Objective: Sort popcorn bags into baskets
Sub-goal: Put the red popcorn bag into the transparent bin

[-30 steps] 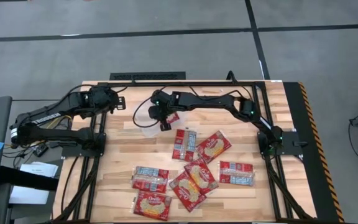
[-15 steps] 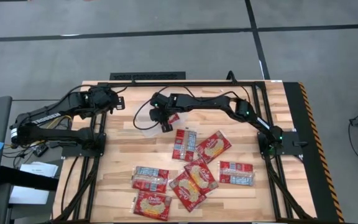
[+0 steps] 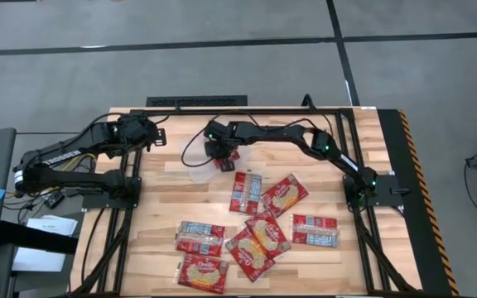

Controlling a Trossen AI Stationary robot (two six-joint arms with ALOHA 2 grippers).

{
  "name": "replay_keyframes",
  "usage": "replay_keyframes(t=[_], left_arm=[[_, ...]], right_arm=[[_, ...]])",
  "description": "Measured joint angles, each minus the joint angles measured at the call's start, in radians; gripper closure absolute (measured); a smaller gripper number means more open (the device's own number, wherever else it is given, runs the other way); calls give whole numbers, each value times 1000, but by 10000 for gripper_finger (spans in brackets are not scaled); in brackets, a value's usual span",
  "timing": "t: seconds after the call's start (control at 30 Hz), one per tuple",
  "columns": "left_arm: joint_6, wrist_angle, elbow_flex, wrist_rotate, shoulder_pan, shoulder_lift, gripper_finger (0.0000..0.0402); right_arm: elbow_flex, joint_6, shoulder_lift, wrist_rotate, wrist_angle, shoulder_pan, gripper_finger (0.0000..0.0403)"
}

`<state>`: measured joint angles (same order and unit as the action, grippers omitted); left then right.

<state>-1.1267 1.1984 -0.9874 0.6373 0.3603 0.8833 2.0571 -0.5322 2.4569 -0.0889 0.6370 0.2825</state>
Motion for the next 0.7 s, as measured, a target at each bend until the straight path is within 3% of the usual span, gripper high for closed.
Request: replay_keyframes(t=[0.1, 0.43, 0.7], left_arm=[[-1, 0, 8, -1, 0, 0, 401], [4, 1, 13, 0, 0, 0, 401], [5, 1, 13, 3, 0, 0, 401]], right_arm=[[4, 1, 13, 0, 18, -2, 392], [67, 1, 18, 141, 86, -12, 380], [80, 15, 19, 147, 130, 9, 387]])
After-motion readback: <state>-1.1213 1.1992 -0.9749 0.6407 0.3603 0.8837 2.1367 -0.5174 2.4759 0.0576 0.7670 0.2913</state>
